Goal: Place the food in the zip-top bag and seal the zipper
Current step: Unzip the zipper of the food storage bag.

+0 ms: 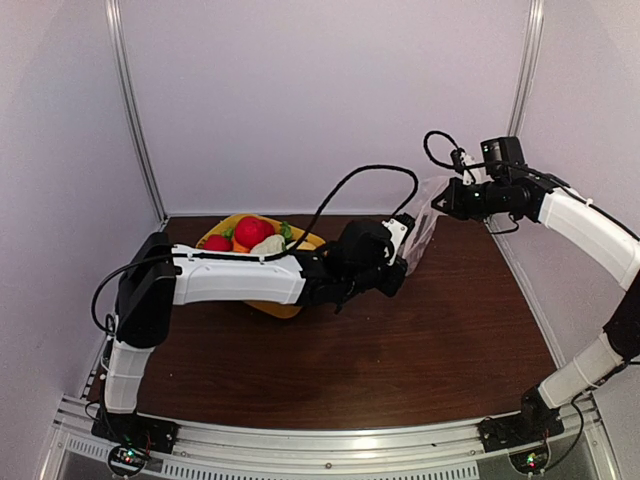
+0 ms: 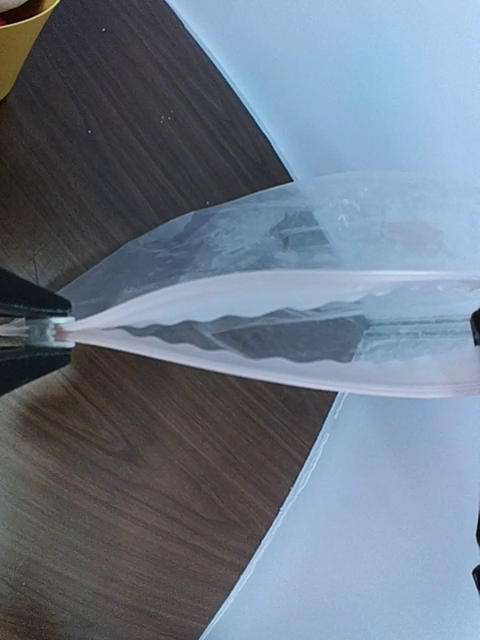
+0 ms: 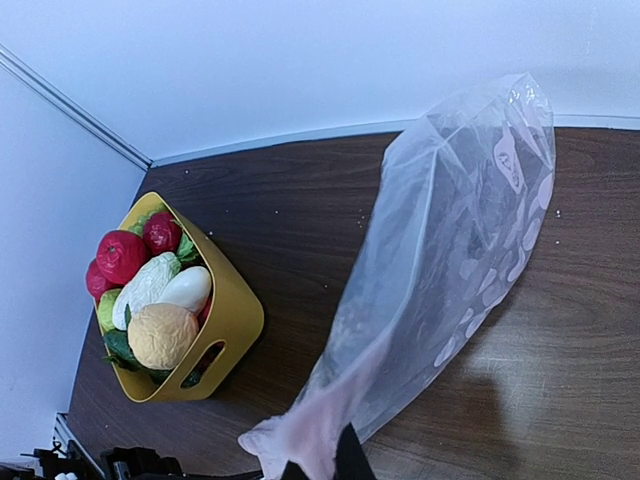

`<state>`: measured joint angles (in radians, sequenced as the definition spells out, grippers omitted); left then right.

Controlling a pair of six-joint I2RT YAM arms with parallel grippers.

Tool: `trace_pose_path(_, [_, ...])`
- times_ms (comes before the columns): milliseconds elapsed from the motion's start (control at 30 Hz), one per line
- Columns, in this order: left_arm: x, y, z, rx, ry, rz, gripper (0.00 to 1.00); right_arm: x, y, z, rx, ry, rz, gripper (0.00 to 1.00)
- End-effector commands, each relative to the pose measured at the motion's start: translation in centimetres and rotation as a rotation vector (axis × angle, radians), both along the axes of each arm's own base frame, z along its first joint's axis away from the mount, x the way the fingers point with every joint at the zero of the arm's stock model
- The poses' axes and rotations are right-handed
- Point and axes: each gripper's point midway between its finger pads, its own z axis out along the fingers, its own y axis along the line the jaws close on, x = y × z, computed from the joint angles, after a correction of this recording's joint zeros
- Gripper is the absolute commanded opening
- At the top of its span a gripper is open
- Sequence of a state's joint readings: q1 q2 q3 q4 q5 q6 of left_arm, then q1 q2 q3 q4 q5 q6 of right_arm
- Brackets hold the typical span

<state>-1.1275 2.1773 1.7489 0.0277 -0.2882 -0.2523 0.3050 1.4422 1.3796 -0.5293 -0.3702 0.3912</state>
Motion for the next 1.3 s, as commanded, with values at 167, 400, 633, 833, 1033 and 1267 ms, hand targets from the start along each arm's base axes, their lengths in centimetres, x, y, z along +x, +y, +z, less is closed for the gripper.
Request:
trace_pose_path(167, [0.1, 0.0, -2.5, 0.038, 0.033, -0.012, 0.0, 0.1, -2.0, 1.6, 0.082, -0.037, -0.044, 0.0])
trace_pose_path(400, [-0.1, 0.5, -3.5, 0.062, 0.044, -0.007, 0.0, 0.2, -2.6, 1.6, 0.091, -0.04, -0.055, 0.0])
trace_pose_path(633, [-0.3, 0.6, -4.1, 0.074, 0.049, -0.009, 0.0, 0.4, -2.8, 1.6, 0.085, -0.047, -0.061, 0.0])
trace_pose_path(833, [-0.3, 0.7, -3.6, 0.063, 0.053, -0.008, 0.0, 0.5, -2.8, 1.2, 0.076, -0.047, -0.056, 0.0])
trace_pose_path(1033, [-0.8, 1.0, 0.1, 0.017, 0.034, -0.029, 0.47, 0.5, -2.3, 0.5, 0.019, -0.055, 0.002, 0.0])
trace_pose_path(1267, [0.0, -0.3, 6.8, -0.148, 0.004, -0.024, 0.61, -0.8, 0.8, -0.8, -0.081, -0.064, 0.105, 0.0])
